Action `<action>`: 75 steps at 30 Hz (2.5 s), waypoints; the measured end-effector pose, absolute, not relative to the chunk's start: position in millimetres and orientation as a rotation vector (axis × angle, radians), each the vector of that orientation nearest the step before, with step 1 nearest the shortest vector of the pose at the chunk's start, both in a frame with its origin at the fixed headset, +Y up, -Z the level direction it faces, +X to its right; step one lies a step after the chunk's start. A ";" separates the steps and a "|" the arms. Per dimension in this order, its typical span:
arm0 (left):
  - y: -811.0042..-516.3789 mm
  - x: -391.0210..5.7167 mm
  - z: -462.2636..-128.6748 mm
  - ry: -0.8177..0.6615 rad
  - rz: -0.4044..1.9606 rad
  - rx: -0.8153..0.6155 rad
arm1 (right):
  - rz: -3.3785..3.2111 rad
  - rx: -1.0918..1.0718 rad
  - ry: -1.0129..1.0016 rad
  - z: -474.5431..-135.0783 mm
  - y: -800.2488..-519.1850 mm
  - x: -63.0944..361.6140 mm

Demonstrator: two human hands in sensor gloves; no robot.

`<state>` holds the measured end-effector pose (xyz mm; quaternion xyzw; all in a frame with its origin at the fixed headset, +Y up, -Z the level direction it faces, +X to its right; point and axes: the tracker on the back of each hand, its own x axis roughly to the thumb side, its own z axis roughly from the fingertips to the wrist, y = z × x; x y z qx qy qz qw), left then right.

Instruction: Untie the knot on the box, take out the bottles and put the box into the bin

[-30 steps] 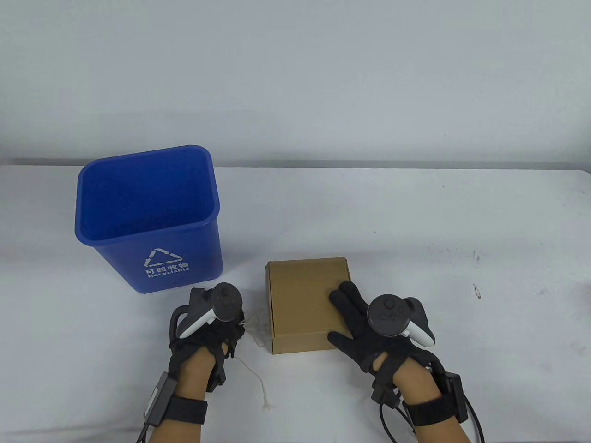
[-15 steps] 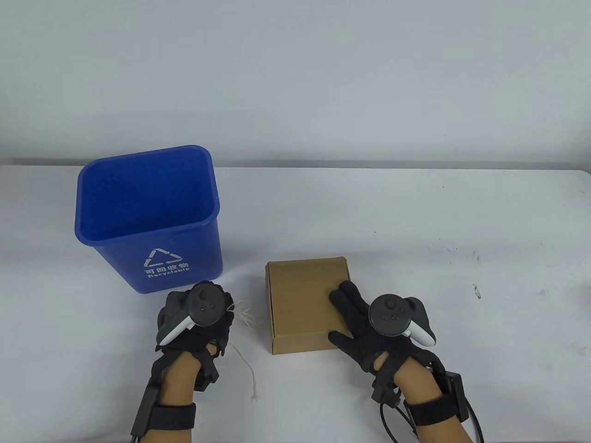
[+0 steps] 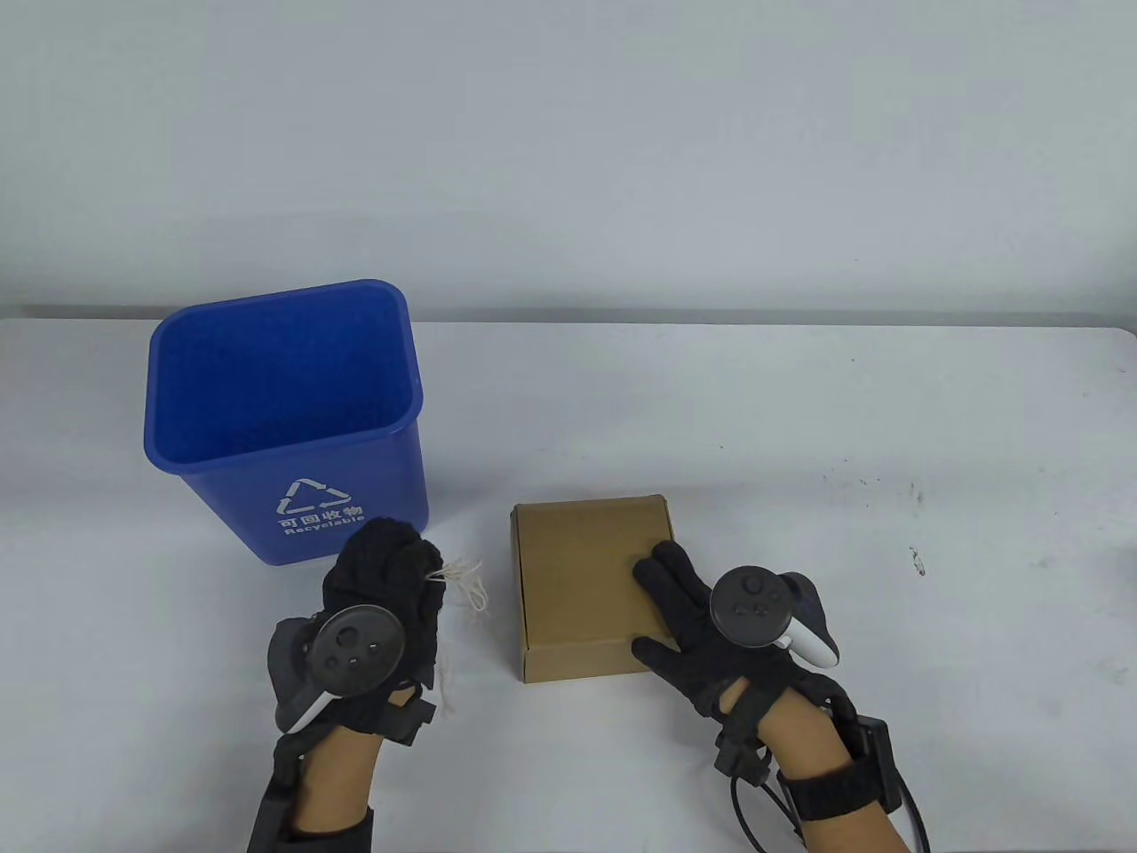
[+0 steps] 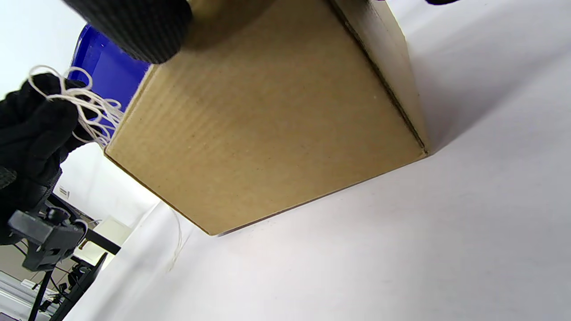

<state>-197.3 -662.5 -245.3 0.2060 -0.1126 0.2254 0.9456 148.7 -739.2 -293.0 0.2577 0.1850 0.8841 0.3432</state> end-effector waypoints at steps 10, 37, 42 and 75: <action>-691.6 -206.0 -271.4 -0.144 0.321 0.061 | 2.299 0.669 0.480 -293.1 -739.1 148.6; -760.2 -173.2 -285.9 0.111 0.387 -0.358 | 2.299 0.667 0.481 -292.8 -739.3 147.8; -762.9 -159.6 -290.2 0.159 0.214 -0.347 | 2.295 0.666 0.479 -292.9 -739.6 147.8; -764.0 -184.2 -289.4 0.012 0.154 -0.600 | 2.303 0.662 0.475 -291.9 -739.5 146.5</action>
